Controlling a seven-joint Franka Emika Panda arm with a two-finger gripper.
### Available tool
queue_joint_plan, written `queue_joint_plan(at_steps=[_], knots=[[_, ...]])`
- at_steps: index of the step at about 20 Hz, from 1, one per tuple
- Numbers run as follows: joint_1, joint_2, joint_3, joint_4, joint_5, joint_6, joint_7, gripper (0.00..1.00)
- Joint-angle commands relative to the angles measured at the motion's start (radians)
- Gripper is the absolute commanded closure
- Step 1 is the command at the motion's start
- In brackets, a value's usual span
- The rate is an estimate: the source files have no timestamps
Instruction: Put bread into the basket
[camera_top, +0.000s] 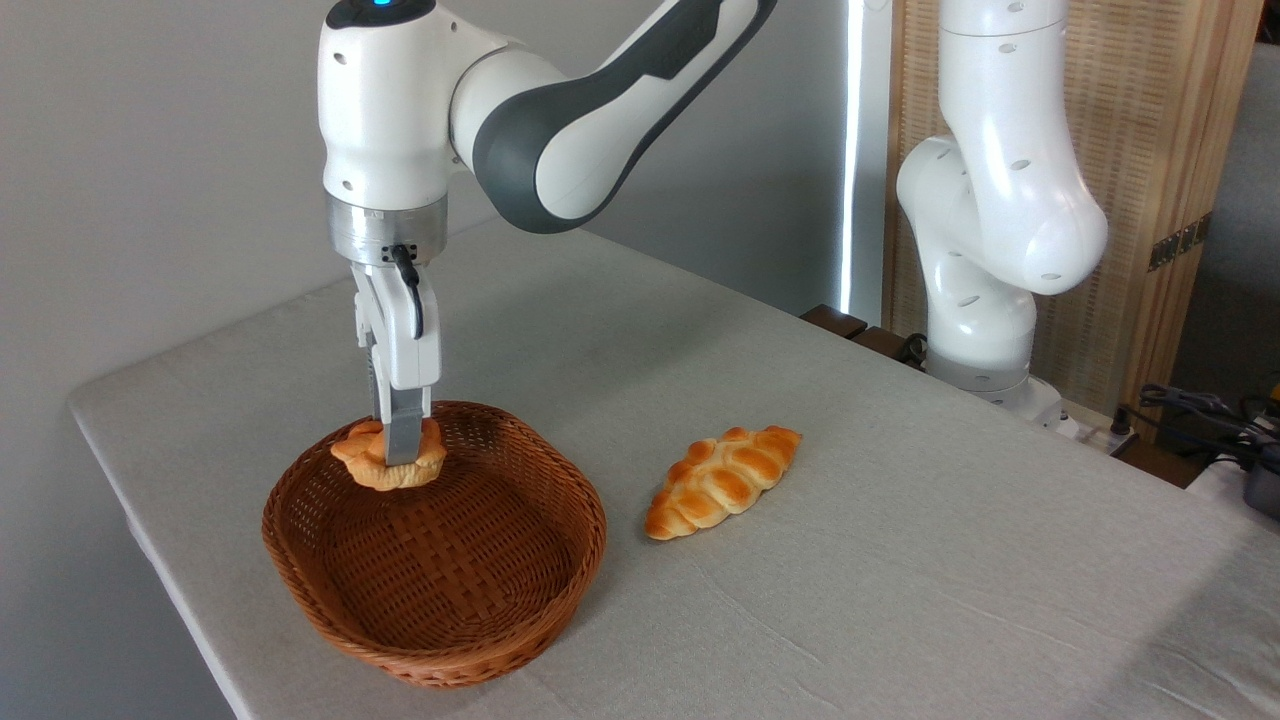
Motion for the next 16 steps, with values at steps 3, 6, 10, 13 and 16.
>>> queue_joint_plan(at_steps=[3,6,10,13,16], knots=[[0.001,0.008,-0.003,-0.004,0.012,0.025,0.010,0.00],[0.001,0.008,-0.003,-0.004,0.012,0.031,0.009,0.00],[0.001,0.003,-0.004,0.000,0.003,0.031,0.004,0.00],[0.013,-0.033,-0.006,0.009,-0.002,0.026,-0.014,0.00],[0.056,-0.086,-0.006,0.045,-0.002,-0.052,-0.090,0.00]])
